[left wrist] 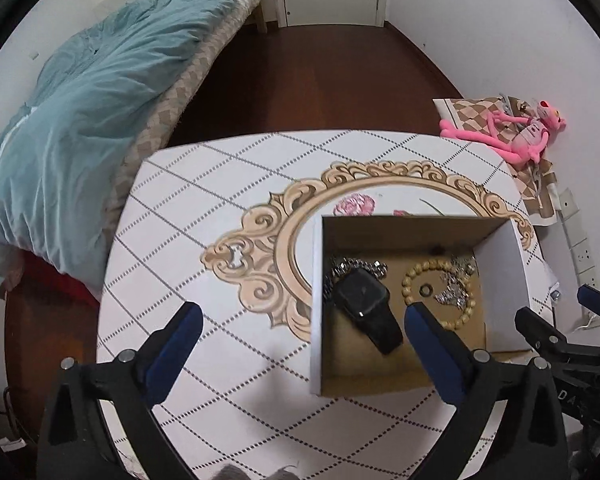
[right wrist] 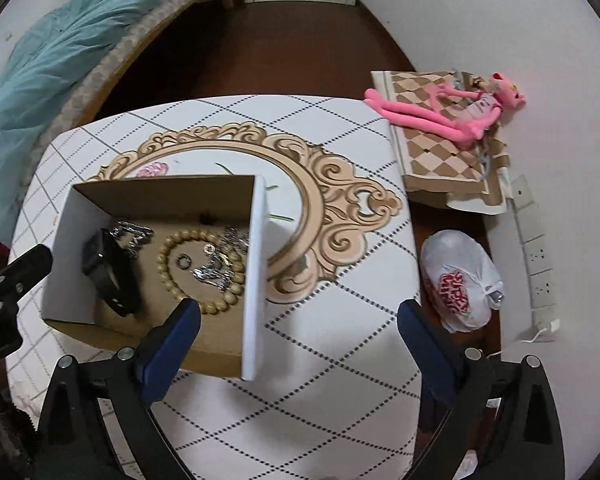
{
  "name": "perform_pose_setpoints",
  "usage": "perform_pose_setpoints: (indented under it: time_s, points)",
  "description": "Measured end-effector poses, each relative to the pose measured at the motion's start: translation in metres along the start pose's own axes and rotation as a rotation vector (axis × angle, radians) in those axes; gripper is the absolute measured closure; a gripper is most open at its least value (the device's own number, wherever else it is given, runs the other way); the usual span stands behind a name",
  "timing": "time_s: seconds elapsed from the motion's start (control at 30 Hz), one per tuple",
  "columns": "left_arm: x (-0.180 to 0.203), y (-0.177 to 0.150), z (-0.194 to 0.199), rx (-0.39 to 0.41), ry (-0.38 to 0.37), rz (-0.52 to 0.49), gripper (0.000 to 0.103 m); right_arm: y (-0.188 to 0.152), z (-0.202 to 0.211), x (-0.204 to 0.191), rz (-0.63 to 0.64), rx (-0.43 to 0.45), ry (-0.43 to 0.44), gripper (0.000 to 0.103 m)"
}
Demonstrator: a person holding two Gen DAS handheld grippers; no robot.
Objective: Organize jewelry
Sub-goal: 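Withdraw both grippers up and away from the box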
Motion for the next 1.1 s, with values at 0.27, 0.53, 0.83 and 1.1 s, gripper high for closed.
perform_pose_setpoints:
  time_s: [0.27,0.53,0.83,1.1]
  points:
    - [0.003,-0.012,0.008,0.007,0.0,0.016,0.0,-0.012,0.003,0.005,-0.025,0.009,-0.007,0.003]
    - [0.002,-0.03,0.037,0.041,-0.009,0.034,0.0,-0.026,0.037,0.005,-0.034,0.069,-0.008,0.003]
    - [-0.004,-0.063,0.11,0.166,0.005,0.049,0.0,-0.063,0.114,0.012,-0.057,0.2,0.006,0.003]
    - [-0.009,-0.104,0.173,0.252,-0.023,0.08,0.0,-0.113,0.196,0.017,-0.073,0.343,0.002,0.003]
Point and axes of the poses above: each gripper's, at about its wrist camera, not at the fingertips, and z roughly against the way its jaws point, x to its right, y to its top, the point moved 10 cm from there along -z, roughly the way its jaws point, and after that the axes turned 13 degrees about -x, right-handed, at the moved point
